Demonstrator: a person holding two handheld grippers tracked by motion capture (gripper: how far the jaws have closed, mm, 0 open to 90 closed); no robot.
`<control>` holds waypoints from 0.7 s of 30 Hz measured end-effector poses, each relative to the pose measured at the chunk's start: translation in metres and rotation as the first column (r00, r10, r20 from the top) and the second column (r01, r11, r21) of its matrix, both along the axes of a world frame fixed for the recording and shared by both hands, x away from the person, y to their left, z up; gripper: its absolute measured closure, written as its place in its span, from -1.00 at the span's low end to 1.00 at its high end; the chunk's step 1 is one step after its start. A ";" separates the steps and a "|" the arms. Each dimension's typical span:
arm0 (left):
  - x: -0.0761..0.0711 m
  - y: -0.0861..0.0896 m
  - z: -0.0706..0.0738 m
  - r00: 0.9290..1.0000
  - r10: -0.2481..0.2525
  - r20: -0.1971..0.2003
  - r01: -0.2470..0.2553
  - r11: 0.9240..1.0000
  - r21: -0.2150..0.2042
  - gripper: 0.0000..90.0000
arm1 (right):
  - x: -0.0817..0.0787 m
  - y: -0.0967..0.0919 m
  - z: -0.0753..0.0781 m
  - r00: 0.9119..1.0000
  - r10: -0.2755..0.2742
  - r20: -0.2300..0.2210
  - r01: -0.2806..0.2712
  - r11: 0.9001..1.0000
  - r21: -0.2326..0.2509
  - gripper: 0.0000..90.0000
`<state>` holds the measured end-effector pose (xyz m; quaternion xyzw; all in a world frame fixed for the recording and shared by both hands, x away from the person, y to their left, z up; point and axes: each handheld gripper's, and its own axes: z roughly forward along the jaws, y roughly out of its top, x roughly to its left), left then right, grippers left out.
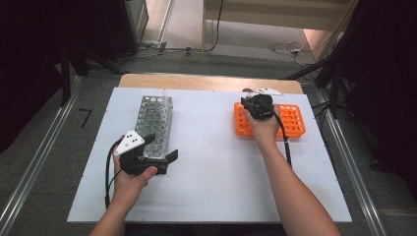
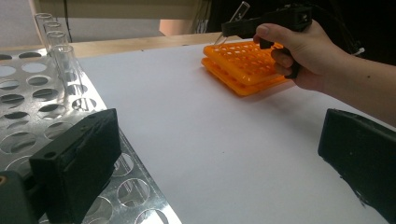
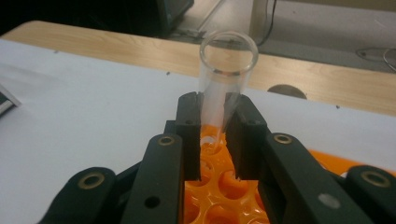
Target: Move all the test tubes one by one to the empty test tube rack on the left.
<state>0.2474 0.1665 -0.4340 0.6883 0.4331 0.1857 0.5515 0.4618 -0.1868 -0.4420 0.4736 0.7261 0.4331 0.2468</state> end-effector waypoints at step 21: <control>0.002 -0.030 0.006 0.996 -0.081 0.025 0.080 0.996 0.028 -0.97 | -0.087 -0.012 0.020 0.968 0.240 0.068 -0.244 0.968 0.052 0.65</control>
